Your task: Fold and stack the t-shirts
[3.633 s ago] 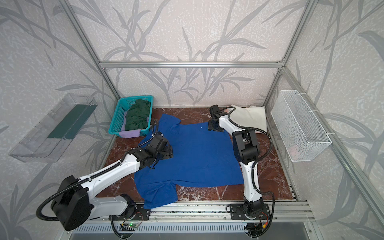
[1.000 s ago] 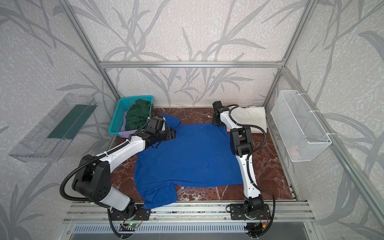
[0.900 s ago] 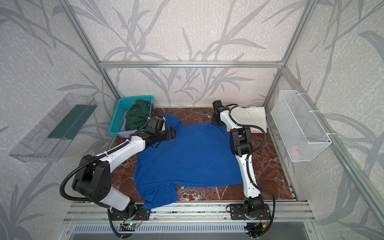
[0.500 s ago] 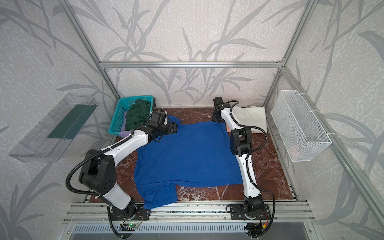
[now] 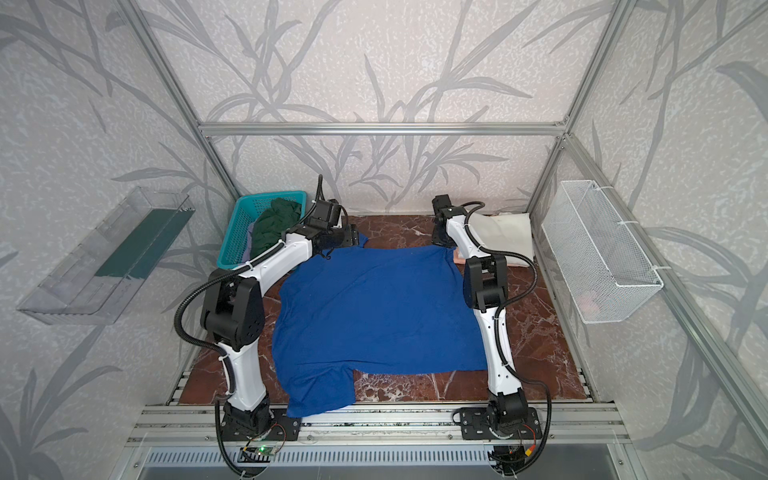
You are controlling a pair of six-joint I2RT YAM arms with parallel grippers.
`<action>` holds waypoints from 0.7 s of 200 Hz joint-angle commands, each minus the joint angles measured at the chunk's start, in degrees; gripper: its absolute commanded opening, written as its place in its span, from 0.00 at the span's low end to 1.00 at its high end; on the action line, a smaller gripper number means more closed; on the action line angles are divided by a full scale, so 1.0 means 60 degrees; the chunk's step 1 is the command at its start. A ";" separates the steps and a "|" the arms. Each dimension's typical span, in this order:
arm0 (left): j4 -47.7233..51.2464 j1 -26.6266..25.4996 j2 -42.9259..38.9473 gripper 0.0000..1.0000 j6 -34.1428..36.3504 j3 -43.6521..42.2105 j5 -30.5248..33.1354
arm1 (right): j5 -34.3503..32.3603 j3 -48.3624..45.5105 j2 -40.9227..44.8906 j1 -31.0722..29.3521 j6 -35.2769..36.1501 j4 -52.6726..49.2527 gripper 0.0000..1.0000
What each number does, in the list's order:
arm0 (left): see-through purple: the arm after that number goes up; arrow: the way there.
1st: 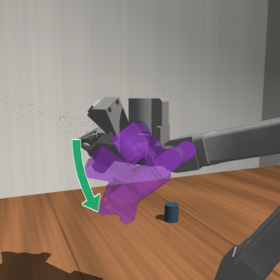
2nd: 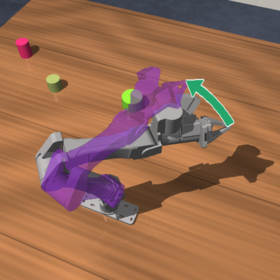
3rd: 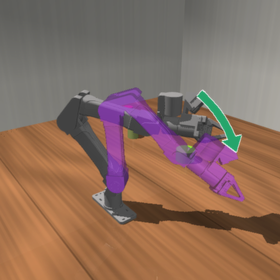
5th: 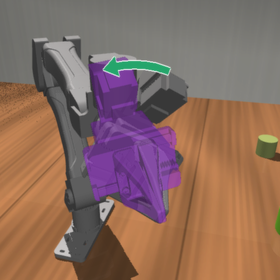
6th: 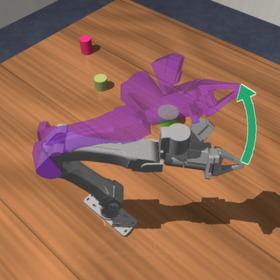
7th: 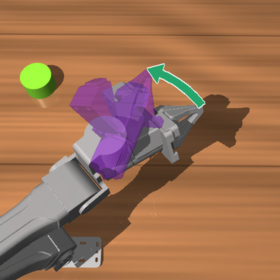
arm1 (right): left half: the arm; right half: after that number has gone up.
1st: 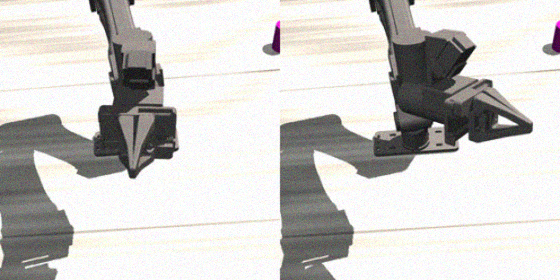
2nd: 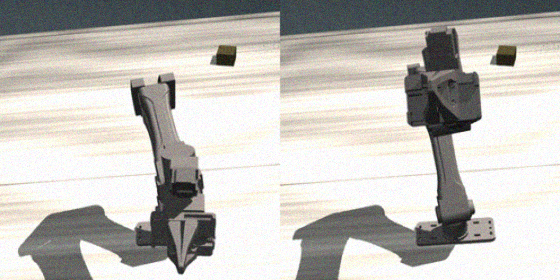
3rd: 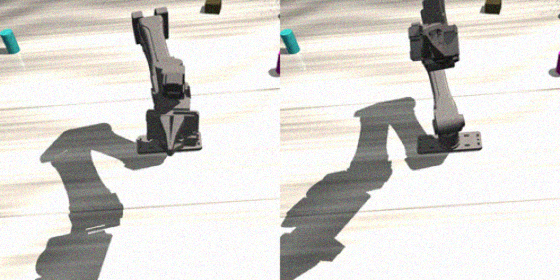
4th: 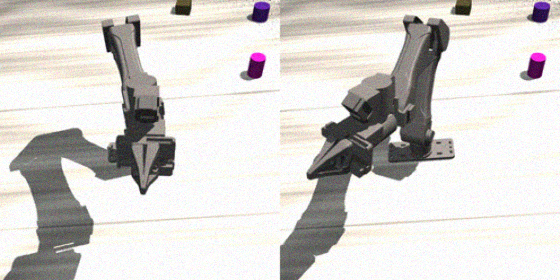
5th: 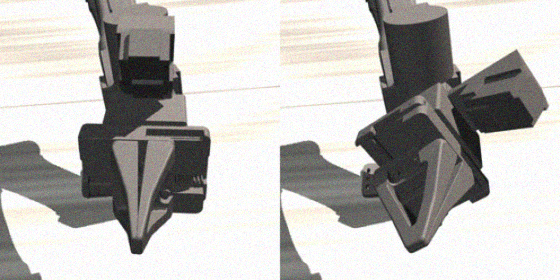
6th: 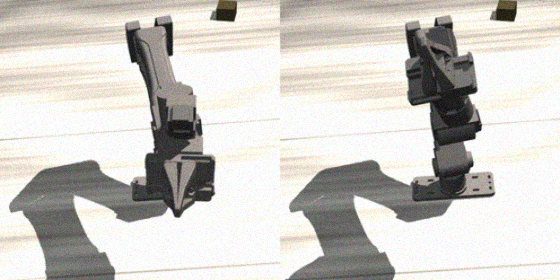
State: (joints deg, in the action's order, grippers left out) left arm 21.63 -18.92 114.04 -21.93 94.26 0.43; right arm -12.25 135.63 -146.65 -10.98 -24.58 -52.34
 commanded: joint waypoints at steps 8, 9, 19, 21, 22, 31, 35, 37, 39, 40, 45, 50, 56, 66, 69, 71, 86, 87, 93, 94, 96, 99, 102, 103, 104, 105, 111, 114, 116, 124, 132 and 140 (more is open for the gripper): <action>0.0584 0.0183 0.0417 0.83 0.0405 0.0463 0.0375 | -0.0421 0.0124 0.0227 0.0268 -0.0016 -0.0487 0.00; 0.0584 0.0189 0.0432 0.83 0.0405 0.0470 0.0379 | -0.0420 0.0119 0.0227 0.0273 -0.0018 -0.0496 0.00; 0.0614 0.0270 0.0617 0.83 0.0431 0.0579 0.0437 | -0.0360 0.0053 0.0272 0.0318 -0.0049 -0.0488 0.00; 0.0629 0.0282 0.0661 0.83 0.0440 0.0616 0.0448 | -0.0349 0.0026 0.0279 0.0321 -0.0056 -0.0472 0.00; 0.0636 0.0297 0.0679 0.83 0.0451 0.0634 0.0452 | -0.0333 0.0019 0.0290 0.0321 -0.0060 -0.0467 0.00; 0.0709 0.0374 0.0914 0.83 0.0501 0.0798 0.0511 | -0.0221 -0.0113 0.0350 0.0336 -0.0054 -0.0363 0.00; 0.0738 0.0397 0.1033 0.83 0.0531 0.0900 0.0547 | -0.0156 -0.0158 0.0352 0.0342 -0.0049 -0.0313 0.00; 0.0762 0.0417 0.1091 0.83 0.0549 0.0952 0.0567 | -0.0126 -0.0192 0.0380 0.0349 -0.0049 -0.0282 0.00; 0.0805 0.0429 0.1157 0.83 0.0561 0.1013 0.0601 | -0.0097 -0.0230 0.0394 0.0336 -0.0049 -0.0256 0.00; 0.0819 0.0436 0.1183 0.83 0.0577 0.1060 0.0609 | -0.0075 -0.0248 0.0399 0.0336 -0.0049 -0.0242 0.00; 0.0920 0.0468 0.1354 0.83 0.0638 0.1237 0.0683 | 0.0037 -0.0328 0.0436 0.0336 -0.0049 -0.0157 0.00; 0.1003 0.0497 0.1534 0.83 0.0701 0.1424 0.0764 | 0.0155 -0.0417 0.0448 0.0340 -0.0038 -0.0067 0.00; 0.1123 0.0525 0.1765 0.83 0.0785 0.1680 0.0881 | 0.0301 -0.0509 0.0491 0.0337 -0.0024 0.0055 0.00; 0.1368 0.0580 0.2157 0.83 0.0903 0.2147 0.1026 | 0.0517 -0.0649 0.0520 0.0333 0.0009 0.0232 0.00; 0.1415 0.0588 0.2261 0.83 0.0926 0.2280 0.1051 | 0.0562 -0.0675 0.0521 0.0336 0.0009 0.0266 0.00; 0.1459 0.0607 0.2343 0.83 0.0941 0.2371 0.1077 | 0.0584 -0.0687 0.0532 0.0336 0.0009 0.0280 0.00; 0.1646 0.0718 0.2888 0.83 0.0988 0.3071 0.1160 | 0.0768 -0.0696 0.0482 0.0336 0.0049 0.0356 0.00; 0.1650 0.0727 0.2912 0.83 0.0989 0.3107 0.1167 | 0.0782 -0.0694 0.0472 0.0336 0.0051 0.0372 0.00; 0.1700 0.0794 0.3119 0.83 0.0990 0.3378 0.1160 | 0.0881 -0.0679 0.0463 0.0336 0.0088 0.0398 0.00; 0.1714 0.0809 0.3160 0.83 0.0997 0.3422 0.1153 | 0.0890 -0.0678 0.0462 0.0336 0.0100 0.0408 0.00; 0.1728 0.0824 0.3227 0.83 0.1002 0.3502 0.1158 | 0.0924 -0.0670 0.0444 0.0336 0.0116 0.0426 0.00; 0.1762 0.0868 0.3347 0.83 0.1017 0.3664 0.1146 | 0.0987 -0.0652 0.0436 0.0336 0.0158 0.0451 0.00; 0.1798 0.0912 0.3435 0.83 0.1039 0.3794 0.1152 | 0.1049 -0.0624 0.0420 0.0336 0.0211 0.0460 0.00; 0.1821 0.0919 0.3479 0.83 0.1043 0.3857 0.1156 | 0.1069 -0.0607 0.0412 0.0336 0.0227 0.0460 0.00; 0.1840 0.0930 0.3516 0.83 0.1046 0.3903 0.1158 | 0.1080 -0.0598 0.0408 0.0329 0.0243 0.0468 0.00; 0.1850 0.0950 0.3548 0.83 0.1047 0.3955 0.1159 | 0.1085 -0.0586 0.0398 0.0325 0.0273 0.0472 0.00; 0.2031 0.1042 0.3793 0.83 0.1024 0.4290 0.1197 | 0.1224 -0.0507 0.0340 0.0300 0.0471 0.0510 0.00; 0.2137 0.1087 0.3910 0.83 0.0998 0.4460 0.1214 | 0.1302 -0.0443 0.0300 0.0286 0.0611 0.0526 0.00; 0.2192 0.1113 0.3975 0.83 0.0981 0.4560 0.1217 | 0.1355 -0.0421 0.0271 0.0280 0.0691 0.0543 0.00; 0.2398 0.1253 0.4281 0.83 0.0924 0.5015 0.1128 | 0.1500 -0.0218 0.0126 0.0238 0.0980 0.0551 0.00; 0.2584 0.1386 0.4559 0.83 0.0854 0.5418 0.0978 | 0.1590 0.0049 -0.0027 0.0220 0.1123 0.0455 0.00; 0.2697 0.1523 0.4812 0.83 0.0802 0.5762 0.0786 | 0.1630 0.0344 -0.0204 0.0219 0.1188 0.0295 0.00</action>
State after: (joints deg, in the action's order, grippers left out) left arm 32.67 -12.38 139.41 -17.52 122.87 5.91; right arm -5.50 132.68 -146.34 -9.30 -21.30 -49.78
